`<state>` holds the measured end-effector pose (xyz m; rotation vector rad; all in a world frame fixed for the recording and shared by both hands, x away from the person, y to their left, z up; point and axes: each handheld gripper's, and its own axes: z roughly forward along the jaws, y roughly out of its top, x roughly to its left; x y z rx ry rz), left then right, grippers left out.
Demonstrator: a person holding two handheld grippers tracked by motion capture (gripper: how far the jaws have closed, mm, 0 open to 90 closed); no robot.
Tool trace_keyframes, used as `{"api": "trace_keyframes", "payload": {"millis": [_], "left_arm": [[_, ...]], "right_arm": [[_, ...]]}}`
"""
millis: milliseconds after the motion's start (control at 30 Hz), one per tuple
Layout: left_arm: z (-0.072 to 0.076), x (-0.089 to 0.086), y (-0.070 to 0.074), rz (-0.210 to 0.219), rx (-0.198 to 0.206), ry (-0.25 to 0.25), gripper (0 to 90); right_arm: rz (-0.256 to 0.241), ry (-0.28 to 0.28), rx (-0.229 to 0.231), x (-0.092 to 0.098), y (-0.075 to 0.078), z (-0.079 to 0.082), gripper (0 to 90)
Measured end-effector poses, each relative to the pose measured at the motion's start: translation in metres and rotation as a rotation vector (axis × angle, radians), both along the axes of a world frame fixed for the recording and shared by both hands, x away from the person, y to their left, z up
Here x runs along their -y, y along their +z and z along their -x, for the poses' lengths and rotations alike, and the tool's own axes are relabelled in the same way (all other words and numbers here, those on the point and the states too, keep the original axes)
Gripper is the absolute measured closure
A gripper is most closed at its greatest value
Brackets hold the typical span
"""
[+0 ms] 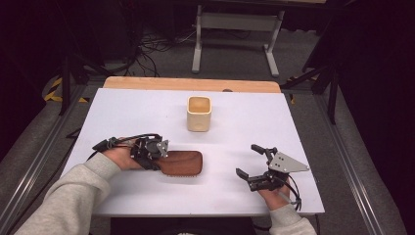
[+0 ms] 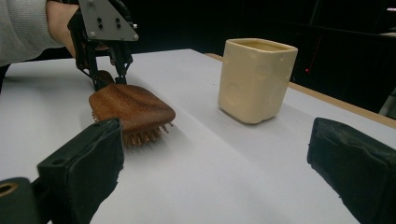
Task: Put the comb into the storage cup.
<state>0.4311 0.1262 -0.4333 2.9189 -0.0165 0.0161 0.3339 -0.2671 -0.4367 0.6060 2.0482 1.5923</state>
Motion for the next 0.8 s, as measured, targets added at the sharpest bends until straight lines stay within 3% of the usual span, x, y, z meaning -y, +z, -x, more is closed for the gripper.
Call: {"api": "trace_keyframes", "payload": {"millis": [167,500,800], "left_arm": [[0.001,0.001,0.001,-0.021,0.013,-0.018,71.6],[0.005,0.002,0.002,-0.032,0.027,0.002,72.5],[0.013,-0.004,0.007,0.004,0.044,0.048,72.7]], "right_arm": [[0.001,0.001,0.001,0.000,0.000,0.000,4.6],[0.000,0.001,0.004,0.000,0.000,0.000,4.6],[-0.002,0.002,0.008,0.000,0.000,0.000,4.6]]}}
